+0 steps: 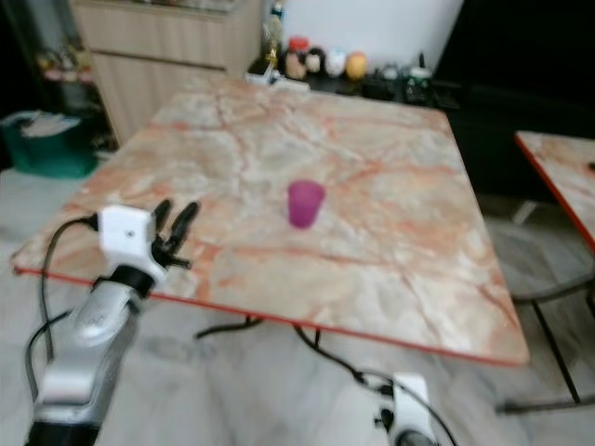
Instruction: Setting the table
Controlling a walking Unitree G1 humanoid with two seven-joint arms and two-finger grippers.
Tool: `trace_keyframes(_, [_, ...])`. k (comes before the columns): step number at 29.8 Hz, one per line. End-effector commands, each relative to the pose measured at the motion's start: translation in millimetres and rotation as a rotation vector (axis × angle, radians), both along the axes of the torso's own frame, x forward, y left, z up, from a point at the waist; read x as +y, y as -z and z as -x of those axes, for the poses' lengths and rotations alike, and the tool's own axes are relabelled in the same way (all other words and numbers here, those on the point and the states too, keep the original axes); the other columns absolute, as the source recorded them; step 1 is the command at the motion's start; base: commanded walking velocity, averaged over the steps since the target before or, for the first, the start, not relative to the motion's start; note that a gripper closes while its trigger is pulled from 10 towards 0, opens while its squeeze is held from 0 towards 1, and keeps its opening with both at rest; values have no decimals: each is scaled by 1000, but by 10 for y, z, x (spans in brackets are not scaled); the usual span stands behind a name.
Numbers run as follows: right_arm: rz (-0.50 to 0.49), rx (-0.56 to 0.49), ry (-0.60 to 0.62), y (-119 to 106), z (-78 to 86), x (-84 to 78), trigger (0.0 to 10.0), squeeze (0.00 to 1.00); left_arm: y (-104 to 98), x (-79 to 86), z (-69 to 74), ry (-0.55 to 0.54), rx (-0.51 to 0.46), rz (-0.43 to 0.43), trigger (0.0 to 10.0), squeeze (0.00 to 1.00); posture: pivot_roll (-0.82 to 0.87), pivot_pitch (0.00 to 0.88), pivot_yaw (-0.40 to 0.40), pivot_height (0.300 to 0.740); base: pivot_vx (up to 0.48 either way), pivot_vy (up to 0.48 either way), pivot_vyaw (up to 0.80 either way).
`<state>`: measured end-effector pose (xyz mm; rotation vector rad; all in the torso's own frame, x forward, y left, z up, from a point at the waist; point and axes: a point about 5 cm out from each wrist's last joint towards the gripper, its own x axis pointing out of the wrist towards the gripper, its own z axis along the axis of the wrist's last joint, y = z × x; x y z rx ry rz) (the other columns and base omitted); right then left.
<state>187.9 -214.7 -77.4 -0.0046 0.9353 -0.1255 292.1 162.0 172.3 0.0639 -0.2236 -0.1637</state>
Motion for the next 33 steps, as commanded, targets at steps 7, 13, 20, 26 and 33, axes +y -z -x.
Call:
trace_keyframes(7, [7, 15, 17, 13, 46, -50, 10000, 0, -79, -85, -45, 39, -24, 10, 10000, 0, 138, 0, -31, 727, 0, 0, -583])
trace_keyframes(13, [3, 9, 9, 13, 44, -39, 10000, 0, -93, -122, -59, 55, -28, 11, 10000, 0, 136, 0, -29, 727, 0, 0, -360])
trace_keyframes(20, [3, 12, 4, 19, 52, -31, 10000, 0, -71, -156, -48, 69, -20, 11, 10000, 0, 138, 0, -26, 727, 0, 0, 0])
trace_keyframes(26, [1, 16, 0, 24, 63, -30, 10000, 0, -60, -166, -52, 63, -13, -1, 10000, 0, 137, 0, -26, 727, 0, 0, 0])
trace_keyframes(33, [2, 16, 0, 23, 61, -34, 10000, 0, -49, -156, -63, 53, -2, 9, 10000, 0, 138, 0, -29, 727, 0, 0, 0])
